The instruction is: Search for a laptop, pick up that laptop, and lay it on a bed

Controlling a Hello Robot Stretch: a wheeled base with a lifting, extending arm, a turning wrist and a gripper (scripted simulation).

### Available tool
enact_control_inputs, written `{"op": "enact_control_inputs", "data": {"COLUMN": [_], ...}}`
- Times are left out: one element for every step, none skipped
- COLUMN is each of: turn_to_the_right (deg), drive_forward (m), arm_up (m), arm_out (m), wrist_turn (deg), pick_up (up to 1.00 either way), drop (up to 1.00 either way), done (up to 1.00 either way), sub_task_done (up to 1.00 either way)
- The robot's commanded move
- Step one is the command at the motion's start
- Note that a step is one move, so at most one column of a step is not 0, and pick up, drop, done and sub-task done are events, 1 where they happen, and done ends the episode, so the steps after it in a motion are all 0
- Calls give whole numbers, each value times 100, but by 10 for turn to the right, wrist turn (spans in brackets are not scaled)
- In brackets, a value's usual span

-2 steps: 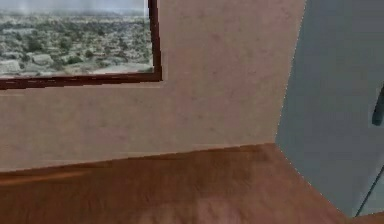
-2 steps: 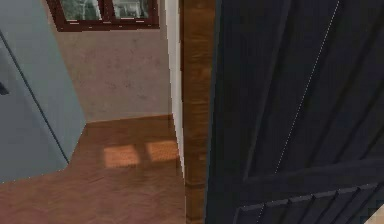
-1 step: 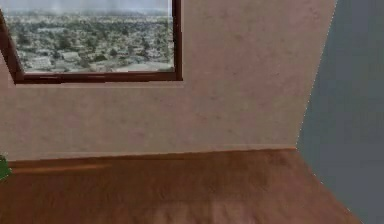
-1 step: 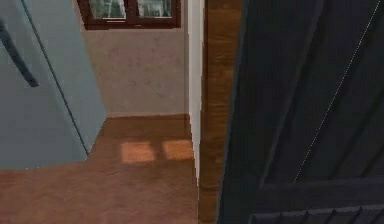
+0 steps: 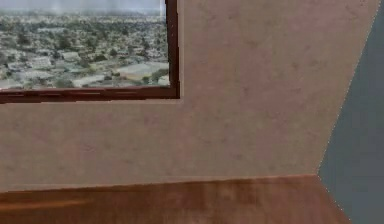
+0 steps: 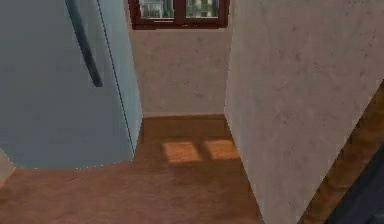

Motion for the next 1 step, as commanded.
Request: {"op": "enact_control_inputs", "data": {"turn_to_the_right": [-450], "drive_forward": [0], "arm_up": [0], "arm_out": [0], "wrist_turn": [0], "pick_up": [0], "drop": [0], "done": [0], "sub_task_done": [0]}}
